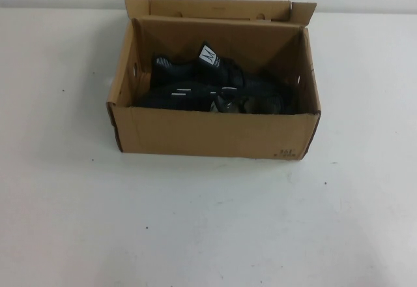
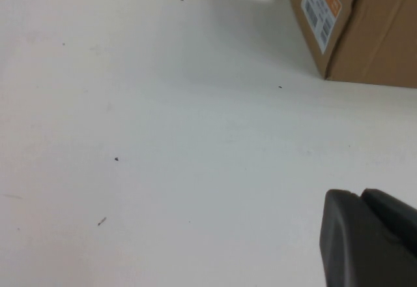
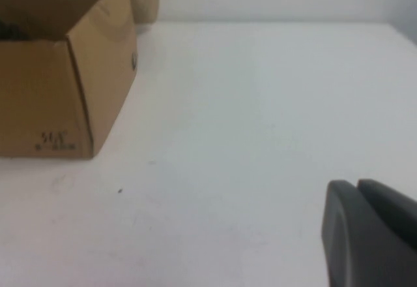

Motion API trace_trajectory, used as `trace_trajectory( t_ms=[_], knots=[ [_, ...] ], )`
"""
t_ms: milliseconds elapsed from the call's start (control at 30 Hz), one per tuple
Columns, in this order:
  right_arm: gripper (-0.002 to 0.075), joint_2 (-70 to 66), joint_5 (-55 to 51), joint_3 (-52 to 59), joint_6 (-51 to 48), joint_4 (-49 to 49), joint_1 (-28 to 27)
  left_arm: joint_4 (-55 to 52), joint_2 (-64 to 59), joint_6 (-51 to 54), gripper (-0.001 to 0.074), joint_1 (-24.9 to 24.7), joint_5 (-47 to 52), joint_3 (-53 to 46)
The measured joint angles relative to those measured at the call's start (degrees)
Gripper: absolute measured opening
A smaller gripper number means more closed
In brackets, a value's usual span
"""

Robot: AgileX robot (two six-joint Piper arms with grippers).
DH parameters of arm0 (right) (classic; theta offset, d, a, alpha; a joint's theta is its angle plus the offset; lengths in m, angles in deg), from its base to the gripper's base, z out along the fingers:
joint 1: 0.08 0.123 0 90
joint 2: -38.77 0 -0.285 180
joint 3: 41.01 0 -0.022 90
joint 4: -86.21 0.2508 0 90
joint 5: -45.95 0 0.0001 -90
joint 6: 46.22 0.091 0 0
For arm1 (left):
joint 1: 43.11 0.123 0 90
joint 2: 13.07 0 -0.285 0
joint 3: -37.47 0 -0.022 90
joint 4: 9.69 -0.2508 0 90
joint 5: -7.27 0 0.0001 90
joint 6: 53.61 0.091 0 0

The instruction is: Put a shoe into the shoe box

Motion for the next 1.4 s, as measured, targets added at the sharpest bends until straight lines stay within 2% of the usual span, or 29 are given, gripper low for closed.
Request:
trace_trajectory(
  t_ms=[133,267,1400],
  knots=[
    [-0.0017,0.0,-4.5,0.2,6.6,-4.7,2.8,0.0,0.0,0.0,-0.0004,0.0,0.0,0.0],
    [-0.0017,0.0,-6.2,0.2,8.6,-6.7,3.6,0.0,0.0,0.0,-0.0004,0.0,0.0,0.0],
    [-0.0017,0.0,-6.7,0.2,5.8,-4.8,1.9,0.0,0.0,0.0,-0.0004,0.0,0.0,0.0]
  ],
)
